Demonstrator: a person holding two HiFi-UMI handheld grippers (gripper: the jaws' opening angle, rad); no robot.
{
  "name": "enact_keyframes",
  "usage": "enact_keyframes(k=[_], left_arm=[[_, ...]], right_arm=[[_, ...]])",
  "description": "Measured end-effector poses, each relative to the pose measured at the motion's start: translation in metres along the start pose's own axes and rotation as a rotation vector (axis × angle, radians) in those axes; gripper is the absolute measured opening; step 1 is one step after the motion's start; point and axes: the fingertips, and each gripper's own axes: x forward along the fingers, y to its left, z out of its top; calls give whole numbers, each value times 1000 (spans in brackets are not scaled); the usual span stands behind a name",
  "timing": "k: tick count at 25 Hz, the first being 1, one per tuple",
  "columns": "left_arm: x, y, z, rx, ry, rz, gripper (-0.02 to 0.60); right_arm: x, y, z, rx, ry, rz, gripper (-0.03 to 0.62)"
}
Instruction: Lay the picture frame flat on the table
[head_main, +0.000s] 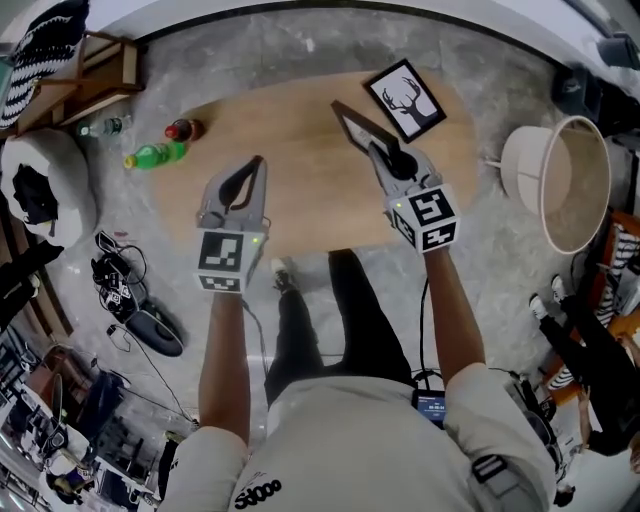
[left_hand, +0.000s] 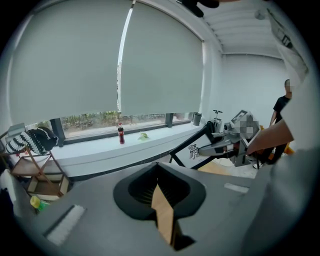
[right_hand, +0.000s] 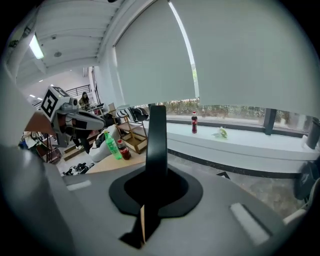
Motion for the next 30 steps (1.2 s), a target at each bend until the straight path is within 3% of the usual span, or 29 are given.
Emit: enact_keyframes(k=[12, 18, 30], left_arm=[[35, 14, -80, -94, 87, 26, 9], [39, 14, -91, -117, 82, 10, 9], [22, 16, -117, -170, 92, 15, 9]], right_arm=[[74, -10, -73, -142, 183, 32, 14], [99, -8, -102, -249, 305, 9, 14], [123, 19, -134, -454, 452, -29, 15]])
